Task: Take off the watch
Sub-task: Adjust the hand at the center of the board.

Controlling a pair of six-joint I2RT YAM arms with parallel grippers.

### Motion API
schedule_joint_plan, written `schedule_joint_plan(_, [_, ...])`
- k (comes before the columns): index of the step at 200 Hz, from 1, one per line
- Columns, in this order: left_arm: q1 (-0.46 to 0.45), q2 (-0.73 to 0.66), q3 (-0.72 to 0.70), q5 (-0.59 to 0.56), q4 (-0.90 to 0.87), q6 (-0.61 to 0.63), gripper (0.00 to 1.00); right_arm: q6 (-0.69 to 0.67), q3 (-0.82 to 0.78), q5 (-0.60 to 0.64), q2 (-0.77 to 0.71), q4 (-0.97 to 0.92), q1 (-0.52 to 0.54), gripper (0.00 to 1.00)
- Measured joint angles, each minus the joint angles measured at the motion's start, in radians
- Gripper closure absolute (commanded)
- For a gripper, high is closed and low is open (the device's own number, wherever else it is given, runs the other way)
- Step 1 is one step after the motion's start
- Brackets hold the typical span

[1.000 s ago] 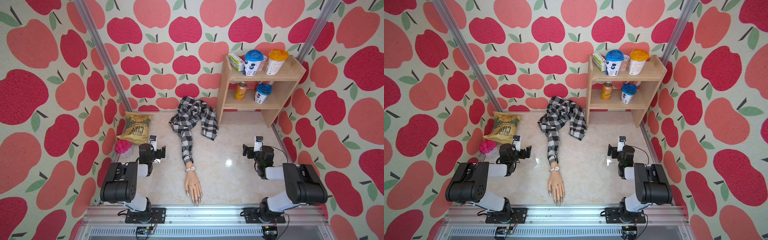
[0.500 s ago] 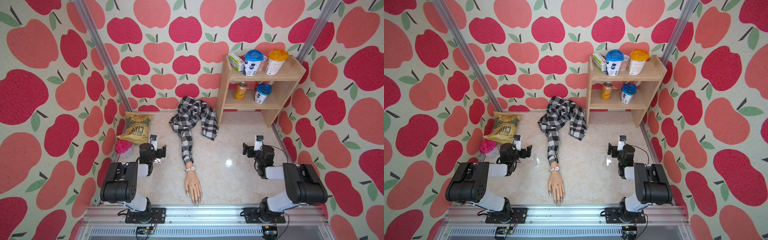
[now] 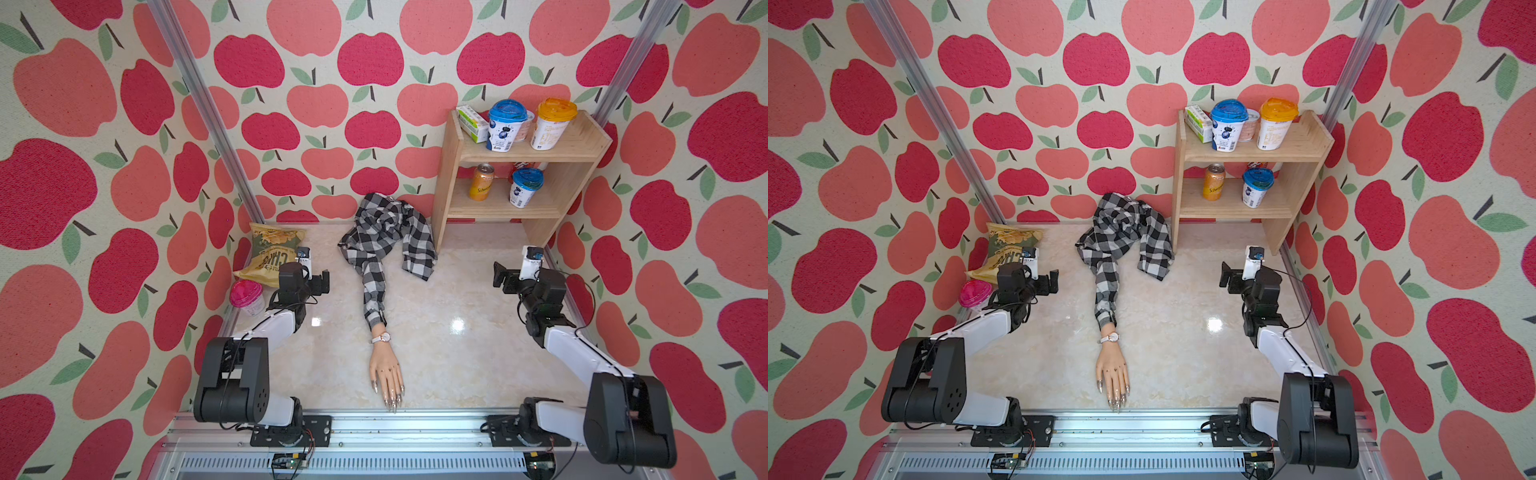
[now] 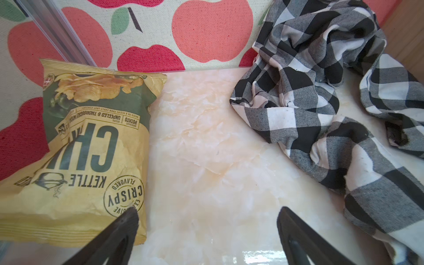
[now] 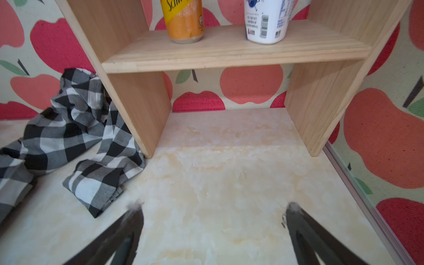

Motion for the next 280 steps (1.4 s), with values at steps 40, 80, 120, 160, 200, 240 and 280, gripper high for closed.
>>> schedule_joint_plan(40, [-0.126, -0.035, 0.226, -0.124, -0.389, -0.062, 0.03, 0.145, 0.132, -0.011, -0.063, -0.245, 0.003, 0.00])
schedule_joint_plan(80, [-0.290, -0.085, 0.423, -0.254, -0.806, -0.229, 0.03, 0.169, 0.353, 0.201, 0.032, -0.602, 0.401, 0.01])
schedule_joint_plan(120, [-0.382, -0.149, 0.451, -0.288, -1.108, -0.402, 0.03, 0.263, 0.539, 0.417, 0.142, -0.886, 0.729, 0.02])
schedule_joint_plan(160, [-0.433, -0.199, 0.445, -0.271, -1.266, -0.510, 0.03, 0.425, 0.756, 0.536, 0.373, -1.159, 1.014, 0.03])
schedule_joint_plan(200, [-0.435, -0.274, 0.406, -0.228, -1.324, -0.539, 0.03, 0.600, 0.962, 0.545, 0.601, -1.402, 1.205, 0.02])
schedule_joint_plan(240, [-0.381, -0.374, 0.395, -0.196, -1.365, -0.552, 0.02, 0.721, 1.104, 0.467, 0.751, -1.523, 1.286, 0.01])
schedule_joint_plan(280, [-0.308, -0.430, 0.381, -0.142, -1.366, -0.544, 0.03, 0.777, 1.152, 0.393, 0.865, -1.548, 1.289, 0.01])
